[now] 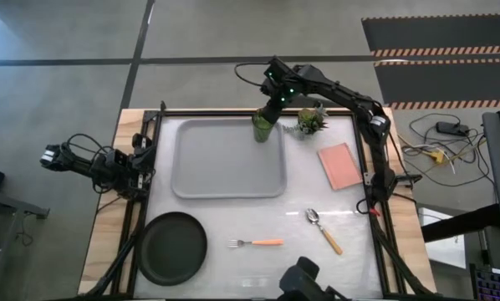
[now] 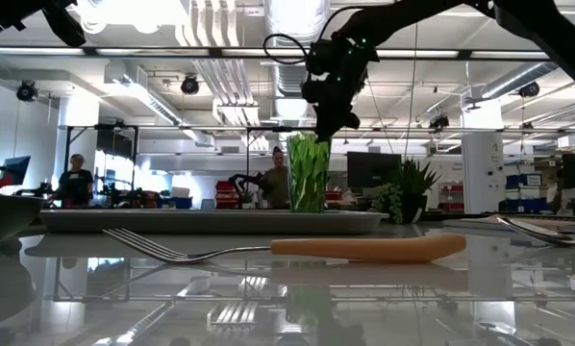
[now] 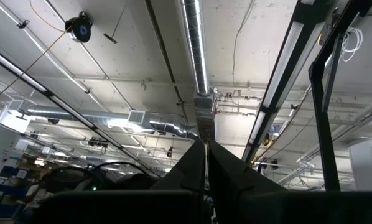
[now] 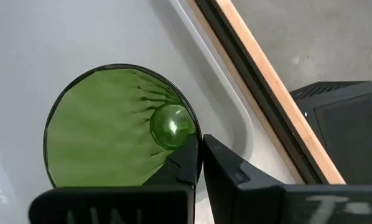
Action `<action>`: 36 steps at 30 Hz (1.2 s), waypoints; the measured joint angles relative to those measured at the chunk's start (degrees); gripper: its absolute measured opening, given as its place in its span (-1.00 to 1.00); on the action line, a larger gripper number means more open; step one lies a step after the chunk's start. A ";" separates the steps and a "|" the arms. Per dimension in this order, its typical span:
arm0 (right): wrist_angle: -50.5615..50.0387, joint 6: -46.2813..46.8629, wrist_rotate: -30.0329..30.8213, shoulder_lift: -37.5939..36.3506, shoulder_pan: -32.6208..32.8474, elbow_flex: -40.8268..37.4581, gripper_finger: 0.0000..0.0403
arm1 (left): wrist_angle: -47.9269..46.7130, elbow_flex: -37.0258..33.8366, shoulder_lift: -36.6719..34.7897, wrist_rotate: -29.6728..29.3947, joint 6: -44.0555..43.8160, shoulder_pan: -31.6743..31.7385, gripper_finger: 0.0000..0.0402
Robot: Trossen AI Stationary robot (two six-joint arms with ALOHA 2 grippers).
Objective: Pick and place plate/cup/fork/spoon on tray
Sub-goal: Put the green cup on the gray serving tray, then put the black plate on the gray serving tray on the left of the green cup
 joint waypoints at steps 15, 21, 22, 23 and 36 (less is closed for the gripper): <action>0.56 0.42 0.46 0.72 -0.04 0.17 -0.77 | 0.00 0.00 0.00 -0.01 0.00 0.00 -1.00; 1.50 0.67 0.48 0.68 -0.02 0.53 -0.47 | 0.00 0.00 0.00 0.00 0.00 0.00 -1.00; 1.49 0.65 0.48 0.68 -0.10 0.69 -0.43 | 0.00 0.00 0.00 0.00 0.00 0.00 -1.00; 1.53 0.63 0.49 0.57 -0.13 0.81 -0.39 | 0.00 0.00 0.00 0.00 0.00 0.00 -1.00; -5.84 2.14 0.68 -2.13 1.37 9.18 -0.21 | 0.00 -0.01 0.00 0.00 -0.03 0.00 -1.00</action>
